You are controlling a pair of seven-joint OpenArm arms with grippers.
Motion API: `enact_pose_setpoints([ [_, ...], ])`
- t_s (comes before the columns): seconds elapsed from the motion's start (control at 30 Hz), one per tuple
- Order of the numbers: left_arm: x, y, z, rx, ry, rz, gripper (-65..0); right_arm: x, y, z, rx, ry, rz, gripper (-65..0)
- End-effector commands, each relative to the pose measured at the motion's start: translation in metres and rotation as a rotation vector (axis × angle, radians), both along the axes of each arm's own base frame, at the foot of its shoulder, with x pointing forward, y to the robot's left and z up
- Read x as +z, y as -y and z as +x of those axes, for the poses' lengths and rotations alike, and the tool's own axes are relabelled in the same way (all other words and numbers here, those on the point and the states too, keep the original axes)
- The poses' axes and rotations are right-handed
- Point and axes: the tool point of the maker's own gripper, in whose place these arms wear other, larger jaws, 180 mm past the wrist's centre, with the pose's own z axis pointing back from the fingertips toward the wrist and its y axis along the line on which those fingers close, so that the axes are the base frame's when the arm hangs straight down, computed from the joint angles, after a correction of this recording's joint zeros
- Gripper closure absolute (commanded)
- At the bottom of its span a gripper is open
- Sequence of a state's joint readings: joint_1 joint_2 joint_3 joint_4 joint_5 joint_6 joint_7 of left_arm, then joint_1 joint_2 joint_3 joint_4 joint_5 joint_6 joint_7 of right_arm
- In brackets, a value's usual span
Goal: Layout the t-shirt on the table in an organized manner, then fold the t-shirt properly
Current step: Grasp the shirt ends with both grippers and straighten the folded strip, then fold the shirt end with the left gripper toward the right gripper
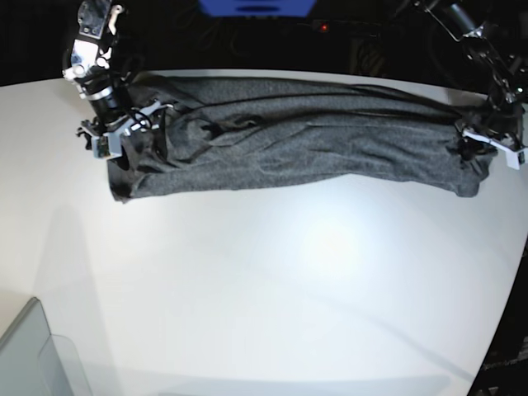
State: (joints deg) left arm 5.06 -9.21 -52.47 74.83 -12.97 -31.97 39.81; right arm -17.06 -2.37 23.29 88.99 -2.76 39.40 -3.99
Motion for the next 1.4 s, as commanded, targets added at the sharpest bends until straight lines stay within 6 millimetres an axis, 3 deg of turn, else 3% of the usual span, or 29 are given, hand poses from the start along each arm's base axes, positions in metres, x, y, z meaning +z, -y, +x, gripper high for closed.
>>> enact_pose_setpoints([
  [0.0, -0.007, 0.004, -0.006, -0.023, -0.047, -0.002, -31.3, 0.013, 0.000, 0.006, 0.006, 0.051, 0.010, -46.2],
  [0.23, -0.006, 0.002, -0.007, -0.023, -0.035, 0.015, 0.0, 0.012, 0.000, 0.005, 0.006, 0.050, 0.010, -46.2],
  [0.47, 0.020, -0.038, -0.004, 0.012, -0.005, 0.086, -0.2, 0.012, 0.000, 0.005, 0.006, 0.047, 0.010, -46.2],
  [0.63, 0.044, -0.056, 0.012, 0.055, 0.061, 0.111, -0.2, 0.012, 0.000, 0.005, 0.006, 0.047, 0.010, -46.2],
  [0.83, 0.055, -0.057, 0.026, 0.052, 0.097, 0.118, -0.2, 0.008, -0.006, 0.000, -0.001, 0.036, 0.030, -46.2],
  [0.93, 0.073, -0.056, 0.031, 0.043, 0.130, 0.155, -0.2, 0.007, -0.007, -0.001, -0.002, 0.035, 0.033, -46.2],
  [1.13, 0.116, -0.009, 0.031, -0.015, 0.184, 0.232, -0.2, 0.010, -0.007, 0.002, -0.006, 0.043, 0.035, -46.2],
  [1.27, 0.134, 0.054, 0.027, -0.148, 0.220, 0.272, -0.2, 0.013, -0.006, 0.004, -0.007, 0.054, 0.033, -46.2],
  [1.37, 0.126, 0.110, 0.019, -0.287, 0.206, 0.237, -0.2, 0.013, -0.006, 0.005, -0.007, 0.055, 0.033, -46.2],
])
